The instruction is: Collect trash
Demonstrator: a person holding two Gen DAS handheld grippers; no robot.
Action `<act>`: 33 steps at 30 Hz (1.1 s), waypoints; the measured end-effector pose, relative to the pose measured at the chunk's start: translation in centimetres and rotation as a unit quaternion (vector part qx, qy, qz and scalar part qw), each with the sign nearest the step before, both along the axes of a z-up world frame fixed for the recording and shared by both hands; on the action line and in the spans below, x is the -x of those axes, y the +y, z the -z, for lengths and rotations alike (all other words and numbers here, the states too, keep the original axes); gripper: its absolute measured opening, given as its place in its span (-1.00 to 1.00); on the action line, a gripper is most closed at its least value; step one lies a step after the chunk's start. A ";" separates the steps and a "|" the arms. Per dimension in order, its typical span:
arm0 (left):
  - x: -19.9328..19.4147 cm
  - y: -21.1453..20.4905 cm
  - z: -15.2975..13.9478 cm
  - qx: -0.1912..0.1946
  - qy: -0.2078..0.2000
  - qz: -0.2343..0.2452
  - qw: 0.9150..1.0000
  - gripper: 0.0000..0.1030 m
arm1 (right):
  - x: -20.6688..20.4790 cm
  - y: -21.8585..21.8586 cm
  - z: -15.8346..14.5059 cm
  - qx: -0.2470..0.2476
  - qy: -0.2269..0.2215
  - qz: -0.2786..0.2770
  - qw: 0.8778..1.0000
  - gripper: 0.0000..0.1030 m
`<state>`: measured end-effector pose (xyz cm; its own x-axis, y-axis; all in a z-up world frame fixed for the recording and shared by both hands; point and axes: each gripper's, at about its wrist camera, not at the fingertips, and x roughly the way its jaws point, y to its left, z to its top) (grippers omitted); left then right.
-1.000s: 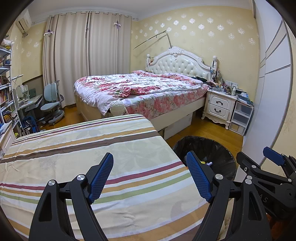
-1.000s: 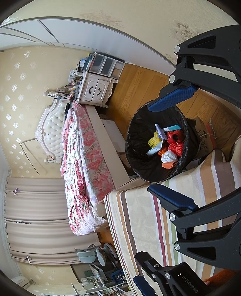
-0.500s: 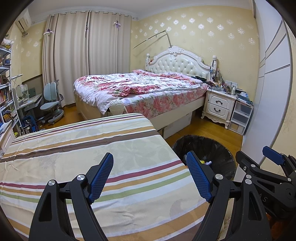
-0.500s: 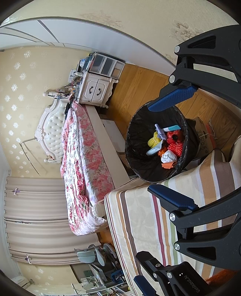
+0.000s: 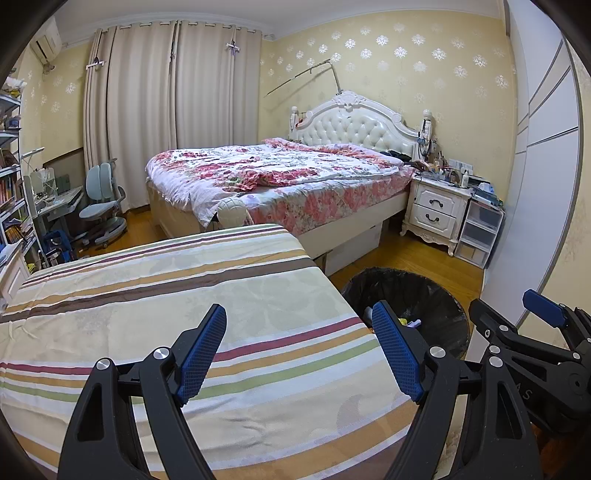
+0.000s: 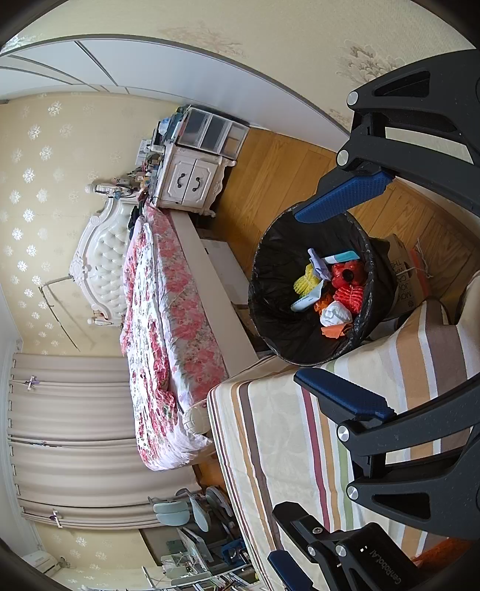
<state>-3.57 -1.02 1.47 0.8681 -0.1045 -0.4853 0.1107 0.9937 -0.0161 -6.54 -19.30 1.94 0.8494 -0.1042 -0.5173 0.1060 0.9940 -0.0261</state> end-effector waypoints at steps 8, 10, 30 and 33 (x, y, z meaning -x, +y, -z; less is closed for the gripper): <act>0.1 -0.3 0.2 0.000 0.002 0.001 1.000 0.53 | 0.1 0.0 0.0 0.000 0.000 0.000 1.000 0.53; 0.0 -0.3 0.2 0.000 0.001 0.001 1.000 0.53 | 0.0 0.0 0.0 0.000 0.000 0.000 1.000 0.53; 0.9 -0.6 0.7 -0.002 -0.021 0.006 1.000 0.53 | 0.0 0.0 0.0 0.000 0.000 0.000 1.000 0.53; 1.0 -0.8 0.7 -0.006 -0.024 0.011 1.000 0.60 | 0.0 0.0 0.0 0.000 0.000 0.000 1.000 0.53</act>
